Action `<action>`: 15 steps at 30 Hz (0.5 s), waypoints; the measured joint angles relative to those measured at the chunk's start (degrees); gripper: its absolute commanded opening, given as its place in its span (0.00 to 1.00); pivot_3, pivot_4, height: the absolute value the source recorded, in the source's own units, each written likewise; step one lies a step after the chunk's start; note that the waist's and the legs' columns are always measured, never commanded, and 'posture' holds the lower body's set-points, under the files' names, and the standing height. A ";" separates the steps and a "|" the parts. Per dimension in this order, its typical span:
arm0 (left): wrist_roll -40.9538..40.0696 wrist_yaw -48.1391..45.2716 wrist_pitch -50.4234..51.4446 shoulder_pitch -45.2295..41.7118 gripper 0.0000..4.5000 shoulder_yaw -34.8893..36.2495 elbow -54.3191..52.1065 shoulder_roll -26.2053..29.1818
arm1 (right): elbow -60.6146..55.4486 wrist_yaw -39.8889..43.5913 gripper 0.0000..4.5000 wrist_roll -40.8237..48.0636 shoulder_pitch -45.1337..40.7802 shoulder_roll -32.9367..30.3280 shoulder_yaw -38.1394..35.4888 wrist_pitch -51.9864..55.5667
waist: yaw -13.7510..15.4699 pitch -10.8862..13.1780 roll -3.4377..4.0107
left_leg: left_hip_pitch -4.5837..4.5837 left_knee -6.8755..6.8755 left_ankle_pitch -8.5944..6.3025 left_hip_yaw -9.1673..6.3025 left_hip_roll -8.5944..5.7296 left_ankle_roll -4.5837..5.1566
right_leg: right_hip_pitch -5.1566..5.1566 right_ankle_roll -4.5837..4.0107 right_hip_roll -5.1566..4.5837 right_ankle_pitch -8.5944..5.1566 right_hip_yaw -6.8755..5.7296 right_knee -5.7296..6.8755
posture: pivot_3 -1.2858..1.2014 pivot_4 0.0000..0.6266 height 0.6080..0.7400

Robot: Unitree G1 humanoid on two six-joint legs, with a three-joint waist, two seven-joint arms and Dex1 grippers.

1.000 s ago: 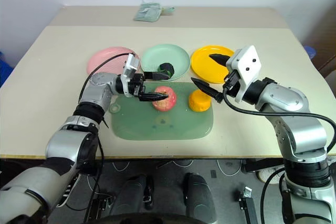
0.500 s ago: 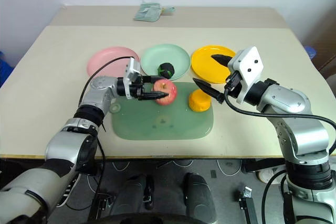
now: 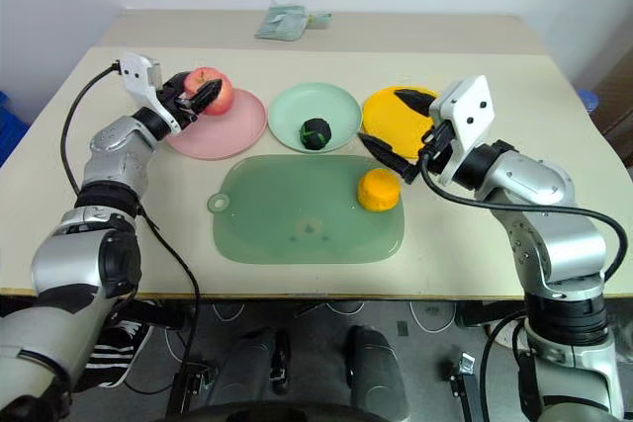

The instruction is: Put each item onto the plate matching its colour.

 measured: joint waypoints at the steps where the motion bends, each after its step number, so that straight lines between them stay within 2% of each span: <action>1: 0.15 1.39 -0.63 0.00 0.66 -0.01 0.95 0.02 | -0.33 -0.13 0.96 0.29 -0.94 1.05 0.70 0.03 | -0.07 0.00 0.00 | 0.01 0.00 0.00 0.02 0.00 0.00 | 0.00 0.00 0.00 0.00 0.00 0.00 | 0.52 0.24 1.00; 11: 2.03 7.54 -2.02 0.03 0.66 -0.21 5.32 0.01 | -0.96 0.34 0.96 1.40 -1.96 1.37 1.82 0.20 | -0.07 0.00 -0.01 | 0.01 0.00 0.00 0.04 0.01 -0.01 | -0.01 -0.01 0.01 0.00 -0.01 0.01 | 0.52 0.24 1.00; 13: 2.19 7.48 -2.02 0.03 0.87 -0.20 5.55 0.00 | -1.37 0.61 0.96 1.64 -1.64 1.35 1.82 0.25 | -0.08 0.00 -0.01 | 0.01 0.00 0.00 0.05 0.01 -0.01 | -0.01 -0.01 0.01 0.00 -0.01 0.01 | 0.52 0.24 1.00; 15: 2.27 7.16 -2.20 0.02 0.97 -0.19 5.57 0.00 | -1.42 0.66 0.96 1.69 -1.64 1.31 1.82 0.26 | -0.08 0.00 -0.01 | 0.01 0.00 0.00 0.05 0.02 -0.01 | -0.01 -0.01 0.01 0.00 -0.01 0.00 | 0.52 0.24 1.00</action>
